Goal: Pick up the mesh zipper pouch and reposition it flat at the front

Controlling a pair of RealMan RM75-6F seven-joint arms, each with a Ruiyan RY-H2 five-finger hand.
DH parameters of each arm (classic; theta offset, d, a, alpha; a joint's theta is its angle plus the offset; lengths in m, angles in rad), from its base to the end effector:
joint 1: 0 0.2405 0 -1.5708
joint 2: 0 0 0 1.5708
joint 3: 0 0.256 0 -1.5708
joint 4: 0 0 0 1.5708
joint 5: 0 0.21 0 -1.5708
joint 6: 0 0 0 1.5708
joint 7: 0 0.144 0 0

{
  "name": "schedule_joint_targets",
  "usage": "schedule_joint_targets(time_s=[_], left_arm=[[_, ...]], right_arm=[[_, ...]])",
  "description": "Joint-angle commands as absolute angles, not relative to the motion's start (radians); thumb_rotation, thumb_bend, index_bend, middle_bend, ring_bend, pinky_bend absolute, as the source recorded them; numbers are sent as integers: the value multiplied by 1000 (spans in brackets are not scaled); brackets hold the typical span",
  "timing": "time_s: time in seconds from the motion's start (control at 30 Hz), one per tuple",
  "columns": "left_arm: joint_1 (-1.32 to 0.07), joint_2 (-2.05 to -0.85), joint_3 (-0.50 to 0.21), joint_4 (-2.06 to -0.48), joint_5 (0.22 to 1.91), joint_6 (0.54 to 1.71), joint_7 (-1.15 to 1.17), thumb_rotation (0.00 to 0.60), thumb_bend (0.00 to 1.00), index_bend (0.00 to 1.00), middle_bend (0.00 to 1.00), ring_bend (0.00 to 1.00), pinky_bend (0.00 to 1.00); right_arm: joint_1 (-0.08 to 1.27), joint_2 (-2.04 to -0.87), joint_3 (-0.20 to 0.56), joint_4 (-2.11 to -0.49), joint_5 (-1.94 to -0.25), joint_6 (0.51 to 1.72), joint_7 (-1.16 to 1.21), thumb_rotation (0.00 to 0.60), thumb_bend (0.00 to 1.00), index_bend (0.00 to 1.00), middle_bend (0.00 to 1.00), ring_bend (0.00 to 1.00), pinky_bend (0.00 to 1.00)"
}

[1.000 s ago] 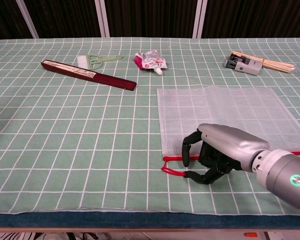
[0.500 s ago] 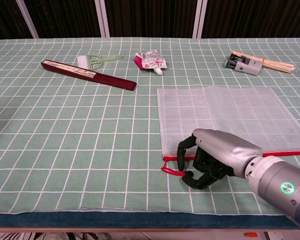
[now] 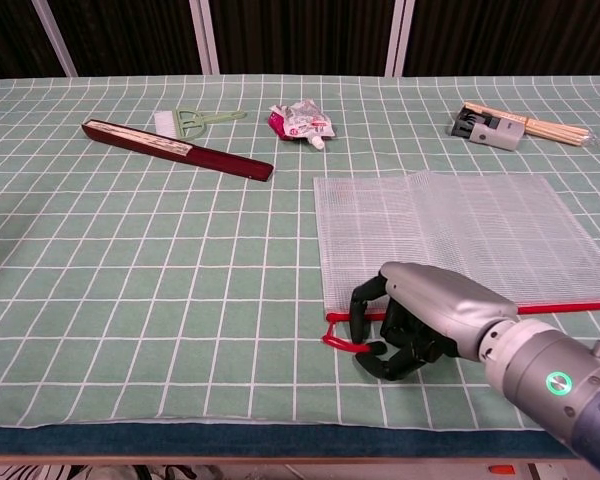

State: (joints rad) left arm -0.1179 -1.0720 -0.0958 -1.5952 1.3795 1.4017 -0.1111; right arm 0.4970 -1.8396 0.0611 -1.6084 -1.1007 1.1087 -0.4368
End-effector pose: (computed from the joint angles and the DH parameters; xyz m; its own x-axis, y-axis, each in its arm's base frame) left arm -0.3275 0.2011 0.1796 0.3303 0.0103 0.9438 0.9403 0.0836 -0.3300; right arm -0.1322 -0.2214 -0.0993 0.1789 -0.4727 0.8629 -0.9708 -0.2275 0.0767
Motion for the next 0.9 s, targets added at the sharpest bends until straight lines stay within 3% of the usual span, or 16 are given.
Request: schedule_joint_targets(time_s=[0.03,0.3,0.9], left_arm=[[-118,-1072,-95,-1595,1380,1401,-113,600,71,0,0,0,0],[-119,-1071,-95,-1595,1378,1398,-116,600,72,0,0,0,0],[-118,-1083,-97,-1594,1376,1415,-66,600,71,0,0,0,0]], right_arm=[[495,-1843,60,-1606,-1099,1109,-438,600,487,558,1000,1000,962],[490,-1847,61,-1603,-1100,1108,-436,600,564,626,1000,1000,961],[497,-1764,115,-1708,-1145,1134,-422,600,571,715,1000,1000,961]])
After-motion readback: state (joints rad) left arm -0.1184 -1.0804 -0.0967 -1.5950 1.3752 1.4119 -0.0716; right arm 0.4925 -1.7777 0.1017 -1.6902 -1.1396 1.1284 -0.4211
